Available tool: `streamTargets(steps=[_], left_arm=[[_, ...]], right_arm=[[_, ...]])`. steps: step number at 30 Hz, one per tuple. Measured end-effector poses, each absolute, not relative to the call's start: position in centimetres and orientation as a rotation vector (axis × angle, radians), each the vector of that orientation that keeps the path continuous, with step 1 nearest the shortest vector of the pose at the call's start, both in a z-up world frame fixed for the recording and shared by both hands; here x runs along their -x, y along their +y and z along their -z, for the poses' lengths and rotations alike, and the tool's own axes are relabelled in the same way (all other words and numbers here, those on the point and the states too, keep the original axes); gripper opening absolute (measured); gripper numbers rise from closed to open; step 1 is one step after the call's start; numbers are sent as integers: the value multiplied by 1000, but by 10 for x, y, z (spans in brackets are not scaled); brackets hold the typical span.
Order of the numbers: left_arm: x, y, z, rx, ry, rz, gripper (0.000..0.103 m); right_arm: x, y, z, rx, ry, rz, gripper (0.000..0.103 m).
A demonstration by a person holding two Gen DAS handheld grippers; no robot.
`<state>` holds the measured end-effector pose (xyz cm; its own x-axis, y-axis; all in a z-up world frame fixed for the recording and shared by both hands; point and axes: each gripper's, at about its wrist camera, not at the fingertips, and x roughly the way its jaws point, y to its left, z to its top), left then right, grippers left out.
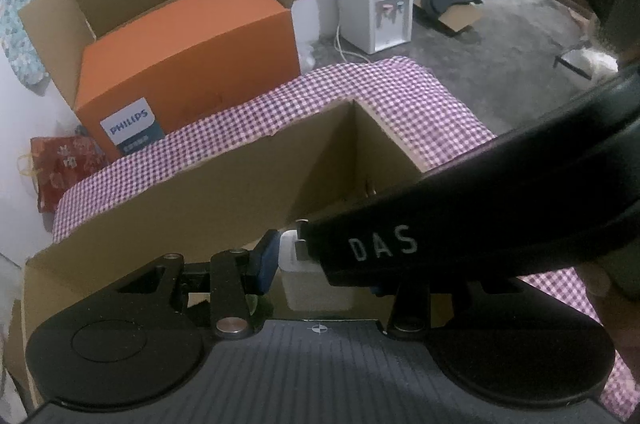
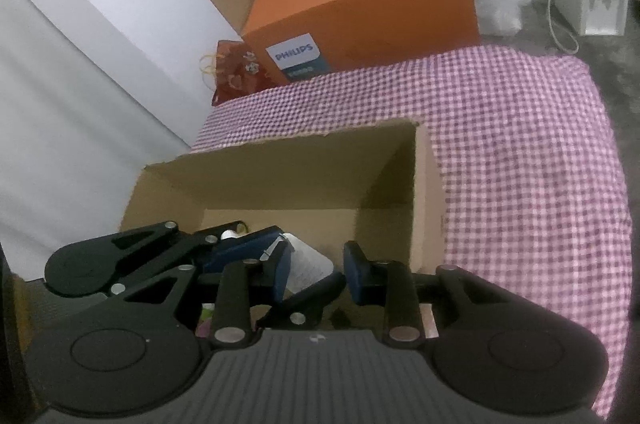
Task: Organize rigid objects
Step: 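Lower the charger plug into the box and open the right tool, then move the right tool out of the box to the gold jar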
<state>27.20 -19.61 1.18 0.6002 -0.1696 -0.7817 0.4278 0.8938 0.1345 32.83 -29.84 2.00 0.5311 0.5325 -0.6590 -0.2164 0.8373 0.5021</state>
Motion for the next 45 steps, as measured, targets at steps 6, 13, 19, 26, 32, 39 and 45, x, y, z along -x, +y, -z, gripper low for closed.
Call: streamTargets(steps=[6,13,19,26,32,39,45], left_arm=[[-276,-199,-8,-327,869,348,42],[-276,-198,-4,-324,881,344,42],[-274,-200,-4,-310,884,364,41],[-268,-201,-10,-319,863,367,41],[-258,-198,-22,-312,844,374,42],[-227,-187,-43,-302,836,367,46],[-182,-166,-59,-299,815,359,52]], right_arm=[[-332,-298,-21,-350,893,-450,31],[-334,-296,-20,-329,879,-452,31],[-335,-297,-20,-329,875,-455,31],[-333,-298,-21,-337,873,-454,32],[-322,-304,-26,-376,856,-456,32],[-271,-319,-47,-464,753,-494,33],[-216,-326,-59,-506,666,-502,48]])
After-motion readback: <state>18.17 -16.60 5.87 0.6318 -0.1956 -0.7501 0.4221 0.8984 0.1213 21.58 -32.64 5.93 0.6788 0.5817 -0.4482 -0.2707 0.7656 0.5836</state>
